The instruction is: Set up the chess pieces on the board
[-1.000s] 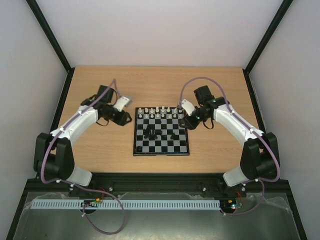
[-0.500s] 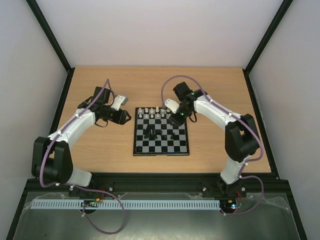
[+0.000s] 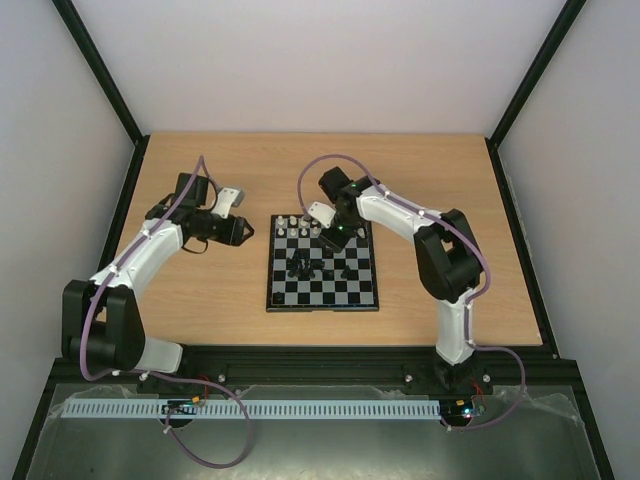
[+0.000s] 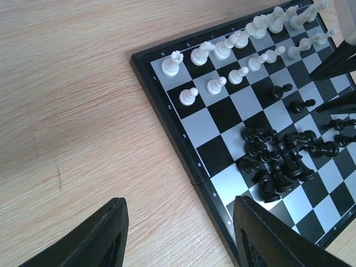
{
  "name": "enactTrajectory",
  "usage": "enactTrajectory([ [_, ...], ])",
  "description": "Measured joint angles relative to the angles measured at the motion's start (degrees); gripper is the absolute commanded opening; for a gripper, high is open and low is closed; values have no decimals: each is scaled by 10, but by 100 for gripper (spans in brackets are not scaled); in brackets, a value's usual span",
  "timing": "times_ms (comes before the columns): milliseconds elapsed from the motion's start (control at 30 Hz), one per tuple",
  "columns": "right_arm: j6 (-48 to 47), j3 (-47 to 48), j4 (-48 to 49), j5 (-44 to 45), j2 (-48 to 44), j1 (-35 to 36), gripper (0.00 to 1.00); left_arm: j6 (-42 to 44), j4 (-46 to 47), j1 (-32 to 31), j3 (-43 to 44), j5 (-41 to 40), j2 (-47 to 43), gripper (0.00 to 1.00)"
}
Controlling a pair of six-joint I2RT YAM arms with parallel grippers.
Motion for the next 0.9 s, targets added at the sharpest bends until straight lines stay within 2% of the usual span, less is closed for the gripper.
enactTrajectory([
  [100, 3, 1, -3, -1, 10, 0, 39, -2, 2, 7, -2, 1, -1, 55],
  [500, 26, 2, -6, 1, 34, 0, 23, -5, 9, 12, -2, 4, -2, 56],
  [733, 32, 21, -6, 5, 36, 0, 9, -5, 10, 16, -8, 5, -3, 56],
  [900, 32, 23, -7, 11, 36, 0, 6, -6, 10, 18, -12, 7, -3, 56],
])
